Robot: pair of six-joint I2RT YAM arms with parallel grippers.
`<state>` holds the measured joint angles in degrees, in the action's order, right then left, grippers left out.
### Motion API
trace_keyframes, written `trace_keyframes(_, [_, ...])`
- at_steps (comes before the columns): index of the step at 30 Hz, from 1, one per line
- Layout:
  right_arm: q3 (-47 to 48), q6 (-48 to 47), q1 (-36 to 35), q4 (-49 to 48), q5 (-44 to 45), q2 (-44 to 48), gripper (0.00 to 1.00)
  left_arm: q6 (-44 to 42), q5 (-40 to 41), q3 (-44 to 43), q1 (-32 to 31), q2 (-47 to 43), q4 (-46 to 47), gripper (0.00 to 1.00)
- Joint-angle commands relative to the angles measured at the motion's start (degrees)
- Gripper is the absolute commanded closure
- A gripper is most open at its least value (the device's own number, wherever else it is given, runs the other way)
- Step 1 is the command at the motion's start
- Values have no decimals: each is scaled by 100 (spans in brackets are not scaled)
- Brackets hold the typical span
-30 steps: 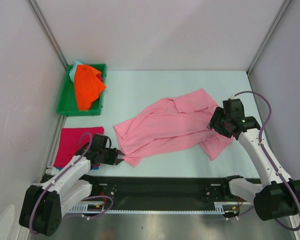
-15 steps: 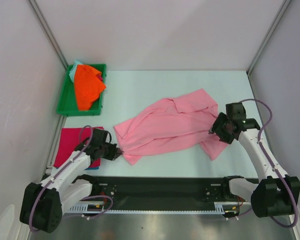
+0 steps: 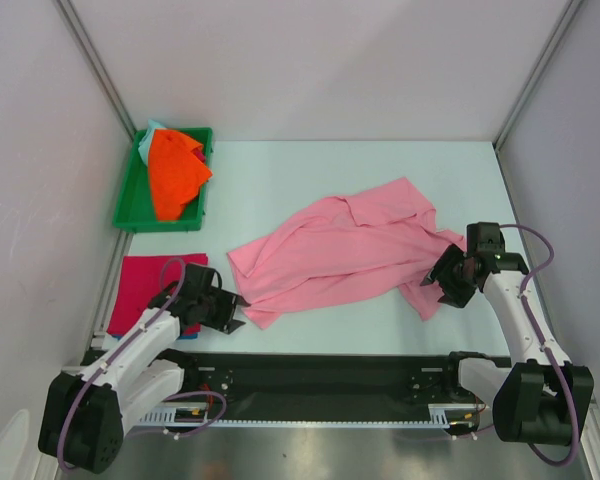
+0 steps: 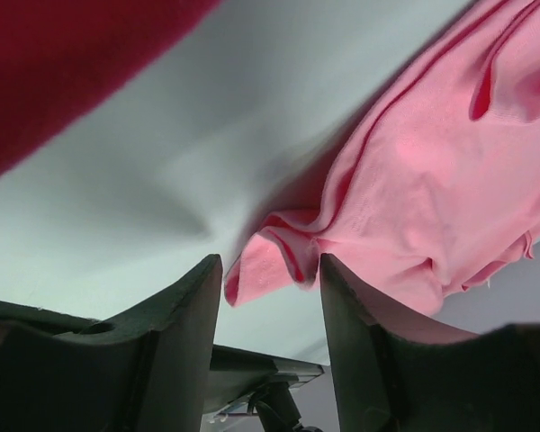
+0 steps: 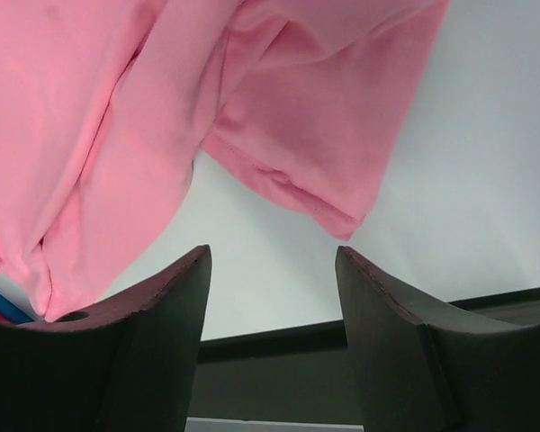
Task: Fold and stack the t-shirts
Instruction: Flatten the tshirt out
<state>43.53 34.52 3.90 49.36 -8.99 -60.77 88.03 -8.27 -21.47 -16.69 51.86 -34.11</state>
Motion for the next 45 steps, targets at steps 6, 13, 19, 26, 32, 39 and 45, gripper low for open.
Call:
trace_keyframes(6, [191,-24,-21,73,11,66,37,101,-227,-313,34,377,273,50])
trace_keyframes(13, [156,19,5,328,468,-22,38,83,-228,-340,34,747,457,57])
trace_keyframes(19, [-99,186,32,284,697,-136,39,30,-201,-480,43,870,449,59])
trace_keyframes(26, [-117,310,76,117,601,-241,39,65,-262,-533,52,1002,466,63])
trace_keyframes(32, [-64,248,84,65,618,-312,39,127,-289,-577,78,1037,458,68])
trace_keyframes(39, [-143,371,102,-6,539,-426,39,39,-219,-612,148,1195,545,88])
trace_keyframes(45, [-81,274,181,161,899,-611,46,-1083,483,-1507,166,1239,3,99])
